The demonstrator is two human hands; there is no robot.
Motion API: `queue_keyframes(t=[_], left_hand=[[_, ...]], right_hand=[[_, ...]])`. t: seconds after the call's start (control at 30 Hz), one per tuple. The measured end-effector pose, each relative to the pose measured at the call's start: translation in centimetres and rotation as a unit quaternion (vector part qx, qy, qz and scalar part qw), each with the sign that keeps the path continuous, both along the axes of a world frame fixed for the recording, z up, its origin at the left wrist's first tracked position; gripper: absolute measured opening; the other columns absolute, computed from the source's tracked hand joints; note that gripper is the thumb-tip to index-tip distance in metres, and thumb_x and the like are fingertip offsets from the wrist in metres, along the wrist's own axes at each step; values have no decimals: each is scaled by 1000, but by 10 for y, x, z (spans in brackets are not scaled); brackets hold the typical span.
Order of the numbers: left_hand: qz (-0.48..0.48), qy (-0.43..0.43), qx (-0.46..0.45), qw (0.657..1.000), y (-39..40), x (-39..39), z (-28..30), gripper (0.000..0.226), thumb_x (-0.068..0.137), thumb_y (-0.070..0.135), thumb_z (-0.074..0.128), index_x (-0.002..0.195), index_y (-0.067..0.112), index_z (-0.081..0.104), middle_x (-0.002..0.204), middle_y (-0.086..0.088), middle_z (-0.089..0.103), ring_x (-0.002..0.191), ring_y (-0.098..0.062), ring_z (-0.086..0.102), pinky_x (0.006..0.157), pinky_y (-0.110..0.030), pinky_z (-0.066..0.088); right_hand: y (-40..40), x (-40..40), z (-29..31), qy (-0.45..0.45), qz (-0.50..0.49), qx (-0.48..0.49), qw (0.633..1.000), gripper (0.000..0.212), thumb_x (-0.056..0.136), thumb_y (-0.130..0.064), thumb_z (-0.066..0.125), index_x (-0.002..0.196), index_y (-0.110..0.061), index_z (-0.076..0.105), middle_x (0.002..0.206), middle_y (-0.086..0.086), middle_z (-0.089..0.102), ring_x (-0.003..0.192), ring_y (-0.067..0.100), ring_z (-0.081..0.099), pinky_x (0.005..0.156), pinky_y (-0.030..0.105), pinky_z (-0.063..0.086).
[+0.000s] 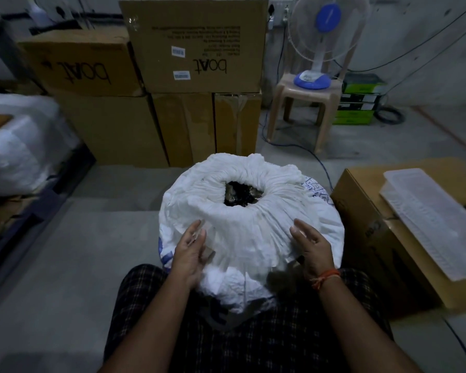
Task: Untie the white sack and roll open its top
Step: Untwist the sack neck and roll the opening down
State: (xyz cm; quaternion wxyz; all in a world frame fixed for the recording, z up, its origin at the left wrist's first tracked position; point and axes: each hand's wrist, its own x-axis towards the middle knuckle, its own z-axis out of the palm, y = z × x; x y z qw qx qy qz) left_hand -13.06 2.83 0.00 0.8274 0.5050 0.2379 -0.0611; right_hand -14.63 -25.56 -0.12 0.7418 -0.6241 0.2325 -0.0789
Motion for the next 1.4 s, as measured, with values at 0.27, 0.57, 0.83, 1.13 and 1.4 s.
queue_keyframes(t=[0.27,0.57,0.83,1.13,1.4], left_hand=[[83,-78,260,959,19,-17,6,32,92,10,83,122,19,78,132,-4,73,128,-21,67,110,-40,56],[48,-46,482,873,35,-54,6,52,92,-4,62,139,17,71,140,-12,61,125,-29,63,106,-30,48],[-25,34,538,842,57,-57,-15,52,94,2,69,144,18,67,141,-18,60,123,-38,65,106,-40,51],[-29,39,429,902,52,-39,-24,52,95,4,73,146,14,65,152,-9,62,140,-27,58,109,-24,40],[-3,103,415,904,58,-24,-41,49,91,-1,69,135,20,73,147,-10,65,129,-28,65,108,-25,46]], right_hand=[[-13,-15,4,-11,3,-137,990,41,87,0,79,127,0,71,125,12,72,119,19,63,111,38,49],[-25,-61,4,48,90,-259,960,44,83,-3,84,125,-1,73,130,15,72,122,23,64,110,36,48],[-16,-68,-12,139,185,-273,934,51,79,0,84,129,-3,72,135,13,69,115,15,59,96,24,45],[-18,-57,-27,146,177,-265,937,52,79,-4,86,130,-5,71,133,13,70,130,26,62,103,32,50],[-20,-47,-36,160,87,-212,960,34,82,0,82,115,-5,79,112,12,77,102,22,69,93,33,54]])
